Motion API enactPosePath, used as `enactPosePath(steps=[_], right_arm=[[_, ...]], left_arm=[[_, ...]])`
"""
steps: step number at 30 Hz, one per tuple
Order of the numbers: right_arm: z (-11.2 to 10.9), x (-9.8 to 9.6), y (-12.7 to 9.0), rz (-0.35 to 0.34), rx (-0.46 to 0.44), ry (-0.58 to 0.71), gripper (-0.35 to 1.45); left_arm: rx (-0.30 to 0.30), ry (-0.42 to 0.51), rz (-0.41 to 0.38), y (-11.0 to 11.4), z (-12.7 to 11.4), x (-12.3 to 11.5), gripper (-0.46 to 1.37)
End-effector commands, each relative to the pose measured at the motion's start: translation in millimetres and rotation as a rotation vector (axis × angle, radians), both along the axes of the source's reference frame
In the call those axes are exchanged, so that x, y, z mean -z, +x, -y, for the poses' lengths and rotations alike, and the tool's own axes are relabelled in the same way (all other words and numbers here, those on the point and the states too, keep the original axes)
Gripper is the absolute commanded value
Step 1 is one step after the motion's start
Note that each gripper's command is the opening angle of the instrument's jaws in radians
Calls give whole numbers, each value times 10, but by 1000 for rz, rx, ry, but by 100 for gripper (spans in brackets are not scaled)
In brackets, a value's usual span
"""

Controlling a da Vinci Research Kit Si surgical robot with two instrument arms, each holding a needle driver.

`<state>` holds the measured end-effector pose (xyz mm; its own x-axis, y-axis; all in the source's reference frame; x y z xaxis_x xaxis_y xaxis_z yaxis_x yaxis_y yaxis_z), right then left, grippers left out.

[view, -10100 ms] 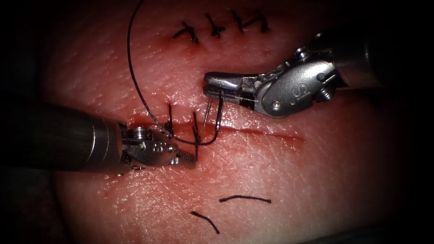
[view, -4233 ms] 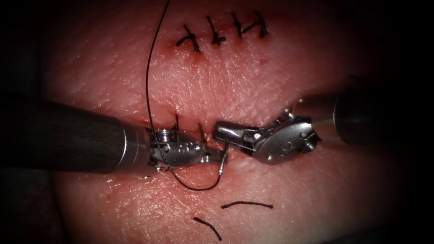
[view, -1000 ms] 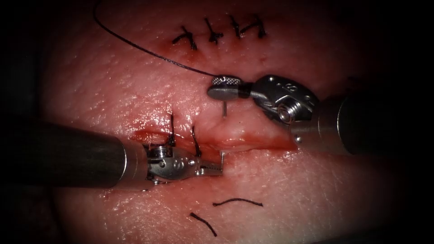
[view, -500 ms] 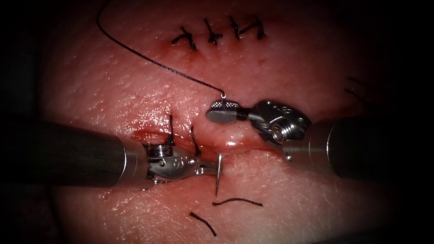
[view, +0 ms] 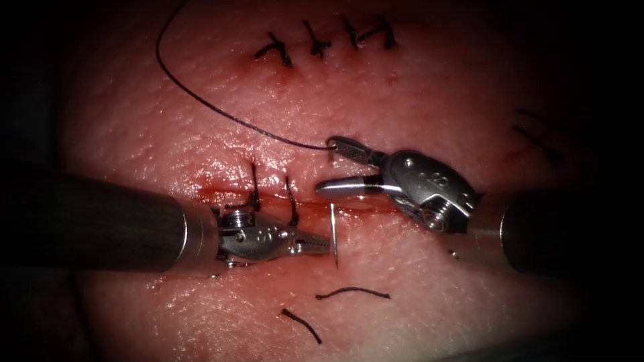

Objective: Wound Closure
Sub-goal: Push needle into flesh above incision

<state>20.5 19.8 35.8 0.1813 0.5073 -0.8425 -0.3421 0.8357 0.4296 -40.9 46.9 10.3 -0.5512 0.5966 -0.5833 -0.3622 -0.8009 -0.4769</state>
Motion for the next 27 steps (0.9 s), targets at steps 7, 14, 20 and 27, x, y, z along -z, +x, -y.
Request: enactPosePath(steps=[7,14,20,27], right_arm=[[-20,13,0,-11,71,-87,96],[-20,16,9,-40,140,-146,88],[-27,14,11,-31,149,-175,73],[-31,13,11,-30,154,-166,-35]], left_arm=[[-5,3,4,0,0,0,-35],[-5,3,4,0,0,0,-35],[-7,3,6,0,1,-1,-35],[-9,4,9,0,1,0,-35]])
